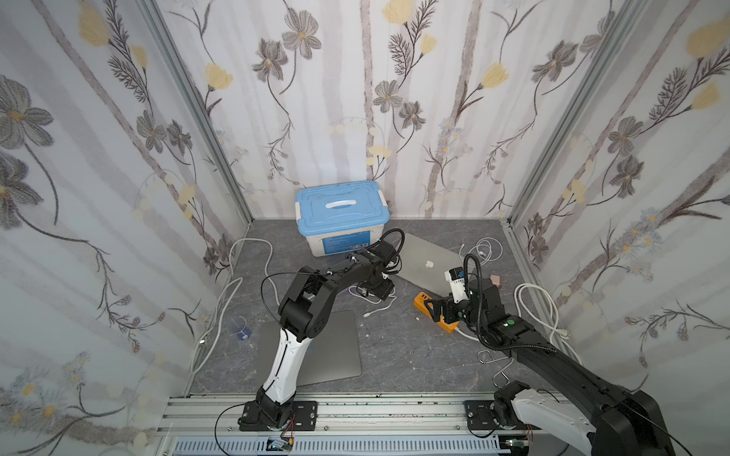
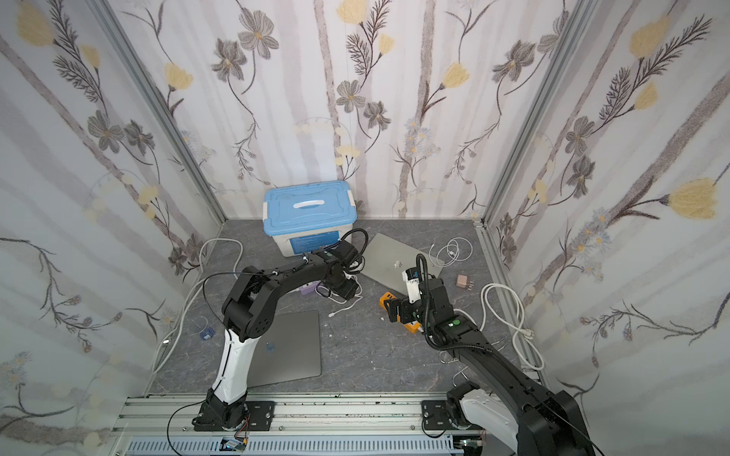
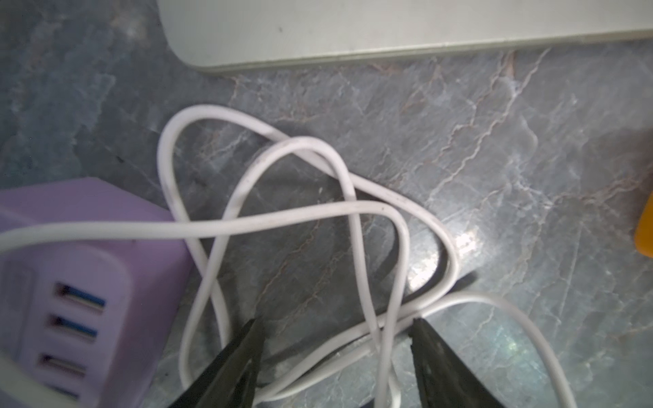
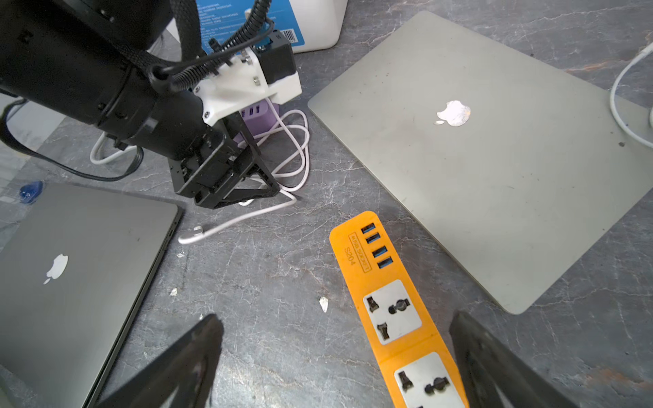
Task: Unplug the laptop charger
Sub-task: Move the charging cable to the center of the board.
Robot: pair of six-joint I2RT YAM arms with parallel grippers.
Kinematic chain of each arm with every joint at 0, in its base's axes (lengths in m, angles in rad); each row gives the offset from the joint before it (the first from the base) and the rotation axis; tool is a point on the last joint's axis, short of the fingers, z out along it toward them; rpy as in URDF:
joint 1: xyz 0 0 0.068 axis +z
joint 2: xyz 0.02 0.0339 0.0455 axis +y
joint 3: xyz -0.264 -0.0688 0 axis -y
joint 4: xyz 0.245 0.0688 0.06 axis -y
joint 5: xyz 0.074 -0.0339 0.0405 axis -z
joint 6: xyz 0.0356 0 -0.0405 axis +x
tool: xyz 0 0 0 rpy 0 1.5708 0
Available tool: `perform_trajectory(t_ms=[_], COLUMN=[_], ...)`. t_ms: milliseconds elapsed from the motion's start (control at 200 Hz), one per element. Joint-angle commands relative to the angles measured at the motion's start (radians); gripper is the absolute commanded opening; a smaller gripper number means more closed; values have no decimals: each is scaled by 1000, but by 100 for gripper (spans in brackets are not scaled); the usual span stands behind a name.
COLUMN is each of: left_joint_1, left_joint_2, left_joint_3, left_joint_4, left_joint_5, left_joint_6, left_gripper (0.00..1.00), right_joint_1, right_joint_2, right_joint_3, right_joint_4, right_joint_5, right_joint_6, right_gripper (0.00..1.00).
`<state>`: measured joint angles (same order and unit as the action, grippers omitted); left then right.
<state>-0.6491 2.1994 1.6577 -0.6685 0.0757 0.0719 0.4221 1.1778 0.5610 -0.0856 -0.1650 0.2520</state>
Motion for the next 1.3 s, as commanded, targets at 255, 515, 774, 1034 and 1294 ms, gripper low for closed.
perform_trajectory(t_ms=[255, 515, 774, 1034, 1294], left_joint_1=[-68, -224, -367, -376, -137], left_joint_2=[-58, -231, -360, -521, -781], left_joint_3=[-118, -306, -448, -468, -534], left_joint_4=[-57, -25, 16, 67, 170], left_joint_5=[107, 60, 61, -199, -270], left_joint_6=[-46, -176, -265, -296, -307], left_gripper=[4, 0, 0, 47, 56], right_joint_1=[-17, -22, -24, -25, 41], right_joint_2=[-5, -18, -49, -37, 220], right_joint_3=[-8, 31, 33, 12, 166], right_joint_4=[78, 34, 18, 37, 91], right_joint_5=[-77, -76, -82, -57, -135], right_joint_6=[-27, -55, -54, -63, -101], right_gripper=[100, 100, 100, 100, 99])
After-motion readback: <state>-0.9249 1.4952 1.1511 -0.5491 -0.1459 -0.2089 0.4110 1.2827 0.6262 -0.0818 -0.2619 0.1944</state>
